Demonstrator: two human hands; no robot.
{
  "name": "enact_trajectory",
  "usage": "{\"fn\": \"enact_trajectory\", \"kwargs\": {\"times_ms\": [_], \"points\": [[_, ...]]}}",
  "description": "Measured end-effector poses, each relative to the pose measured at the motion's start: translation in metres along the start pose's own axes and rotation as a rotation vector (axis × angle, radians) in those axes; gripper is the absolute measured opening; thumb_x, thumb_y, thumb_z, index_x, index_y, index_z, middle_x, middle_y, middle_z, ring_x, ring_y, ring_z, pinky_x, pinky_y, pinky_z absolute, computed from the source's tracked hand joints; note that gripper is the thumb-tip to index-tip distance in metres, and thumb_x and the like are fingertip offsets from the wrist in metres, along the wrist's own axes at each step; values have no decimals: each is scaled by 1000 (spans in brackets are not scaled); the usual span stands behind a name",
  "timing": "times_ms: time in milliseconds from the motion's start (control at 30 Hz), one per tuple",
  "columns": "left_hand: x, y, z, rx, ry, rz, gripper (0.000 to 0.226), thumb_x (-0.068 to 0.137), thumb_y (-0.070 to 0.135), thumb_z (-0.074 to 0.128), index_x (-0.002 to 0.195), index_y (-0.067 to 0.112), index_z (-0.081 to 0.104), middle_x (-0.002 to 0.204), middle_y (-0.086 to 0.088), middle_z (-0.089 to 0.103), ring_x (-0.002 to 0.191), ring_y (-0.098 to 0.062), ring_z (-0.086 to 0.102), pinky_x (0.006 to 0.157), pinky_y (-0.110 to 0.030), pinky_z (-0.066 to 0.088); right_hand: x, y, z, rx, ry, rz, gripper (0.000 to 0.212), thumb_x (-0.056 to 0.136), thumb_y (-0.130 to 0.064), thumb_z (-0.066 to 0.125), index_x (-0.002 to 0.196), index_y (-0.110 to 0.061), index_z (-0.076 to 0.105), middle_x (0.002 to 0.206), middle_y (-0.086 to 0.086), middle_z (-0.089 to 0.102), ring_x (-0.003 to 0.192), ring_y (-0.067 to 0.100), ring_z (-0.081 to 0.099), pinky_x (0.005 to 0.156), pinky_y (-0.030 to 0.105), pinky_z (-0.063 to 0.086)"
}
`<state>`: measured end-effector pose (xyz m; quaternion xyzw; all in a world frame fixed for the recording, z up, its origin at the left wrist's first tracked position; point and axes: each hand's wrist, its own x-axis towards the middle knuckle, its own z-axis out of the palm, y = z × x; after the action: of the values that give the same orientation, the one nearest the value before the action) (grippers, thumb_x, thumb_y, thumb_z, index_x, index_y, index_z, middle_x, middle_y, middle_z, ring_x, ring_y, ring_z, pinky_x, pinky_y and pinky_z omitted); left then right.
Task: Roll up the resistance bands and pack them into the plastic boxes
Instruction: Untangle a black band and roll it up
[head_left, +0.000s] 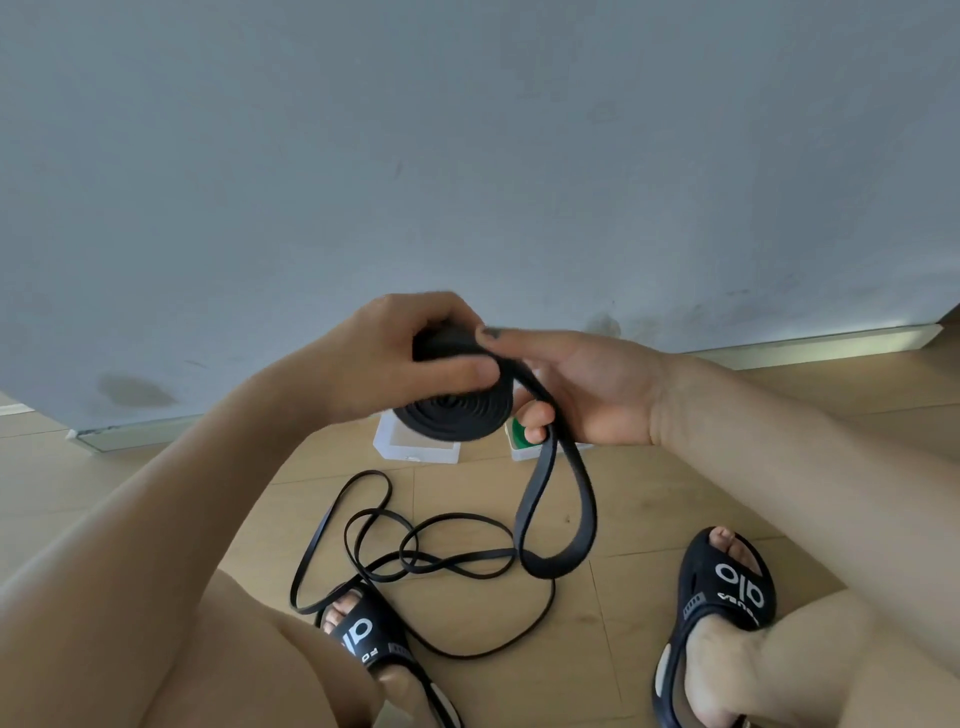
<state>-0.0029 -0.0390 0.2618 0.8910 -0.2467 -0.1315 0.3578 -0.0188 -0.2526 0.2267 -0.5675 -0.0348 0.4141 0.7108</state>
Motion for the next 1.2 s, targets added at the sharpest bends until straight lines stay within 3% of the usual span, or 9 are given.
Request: {"fn": "enact_trajectory", "kwargs": {"times_ms": [133,300,367,500,600,700,867,1067,1200], "points": [[1,2,11,146,-102,33,23,89,39,73,76,23,62,63,8,57,58,-5,50,55,-19,40,5,7,6,-148,90,42,45,83,-58,67,106,-19,70,71,-7,56,57,9,43,64,28,36],[0,1,-4,-53,45,88,9,94,32,72,86,31,69,72,13,65,68,-3,61,60,-13,45,1,-1,-8,-164,23,37,78,84,-76,61,142,-23,56,120,9,73,85,26,49,68,30,43],[-1,-3,-8,-153,139,78,12,90,42,69,91,30,72,76,12,68,72,-5,63,62,-16,47,-2,-3,-11,-128,-17,44,90,83,-77,63,149,-18,47,134,20,67,77,23,44,69,30,42],[0,-6,2,-300,215,45,24,87,44,67,94,22,73,81,3,68,77,-12,64,65,-26,50,-3,-1,-3,46,-127,20,69,96,-67,49,138,-14,57,131,27,66,53,13,17,69,30,33],[2,-6,2,-339,181,42,35,83,50,68,99,19,72,85,-1,69,80,-15,65,66,-27,51,-6,0,4,145,-138,-13,58,101,-59,47,136,-14,57,131,29,66,45,9,24,69,32,27],[0,-6,-8,-153,32,24,23,81,36,81,100,26,72,89,6,73,83,-9,69,69,-22,54,-6,3,6,20,-31,-15,46,104,-46,48,136,-13,55,117,20,68,45,4,55,67,34,17],[-1,-1,5,126,-25,63,16,86,32,79,80,36,64,73,15,64,70,-3,61,61,-13,44,3,6,-4,-18,129,38,30,88,-45,71,102,-18,67,71,-2,61,49,9,27,61,26,34],[-1,-2,-2,45,24,-41,9,83,32,80,88,33,72,84,9,72,80,-7,67,72,-28,54,3,5,-9,-3,137,33,28,84,-45,73,91,-18,67,53,-7,34,43,7,19,55,26,25],[1,-6,-5,101,-20,-111,18,79,42,81,86,29,71,79,3,69,71,-8,65,64,-29,51,0,-7,-14,-27,217,-54,21,81,-32,76,62,-24,72,49,-6,32,42,8,19,56,28,22]]}}
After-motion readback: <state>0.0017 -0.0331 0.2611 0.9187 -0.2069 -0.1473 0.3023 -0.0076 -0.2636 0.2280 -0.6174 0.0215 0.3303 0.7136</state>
